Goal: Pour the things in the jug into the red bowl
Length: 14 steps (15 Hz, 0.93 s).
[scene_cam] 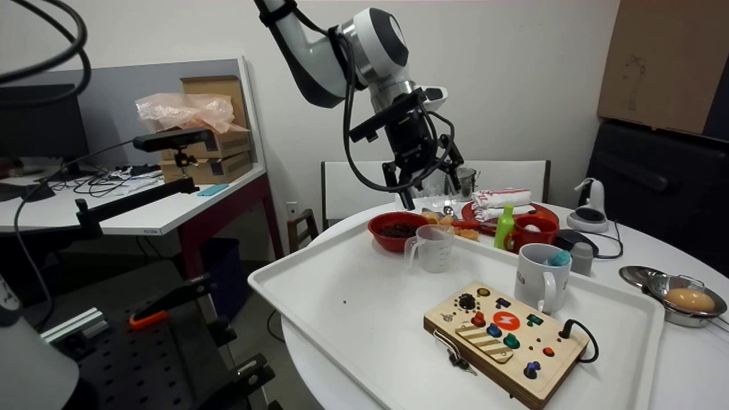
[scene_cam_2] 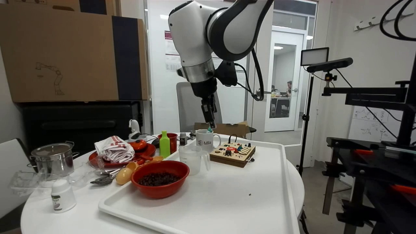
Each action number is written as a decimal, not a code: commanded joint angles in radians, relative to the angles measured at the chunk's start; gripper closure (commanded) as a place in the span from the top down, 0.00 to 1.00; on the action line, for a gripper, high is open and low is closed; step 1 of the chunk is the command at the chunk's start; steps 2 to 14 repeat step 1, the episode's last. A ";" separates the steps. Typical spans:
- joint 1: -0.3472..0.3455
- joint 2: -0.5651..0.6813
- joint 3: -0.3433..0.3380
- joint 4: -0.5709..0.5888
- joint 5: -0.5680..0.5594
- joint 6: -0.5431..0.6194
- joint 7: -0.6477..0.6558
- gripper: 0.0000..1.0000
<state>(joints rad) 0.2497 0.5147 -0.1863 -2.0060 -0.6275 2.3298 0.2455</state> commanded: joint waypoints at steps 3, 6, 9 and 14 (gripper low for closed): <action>-0.028 -0.012 0.034 -0.005 -0.023 -0.013 0.018 1.00; -0.028 -0.012 0.034 -0.005 -0.023 -0.013 0.018 1.00; -0.028 -0.012 0.034 -0.005 -0.023 -0.013 0.018 1.00; -0.028 -0.012 0.034 -0.005 -0.023 -0.013 0.018 1.00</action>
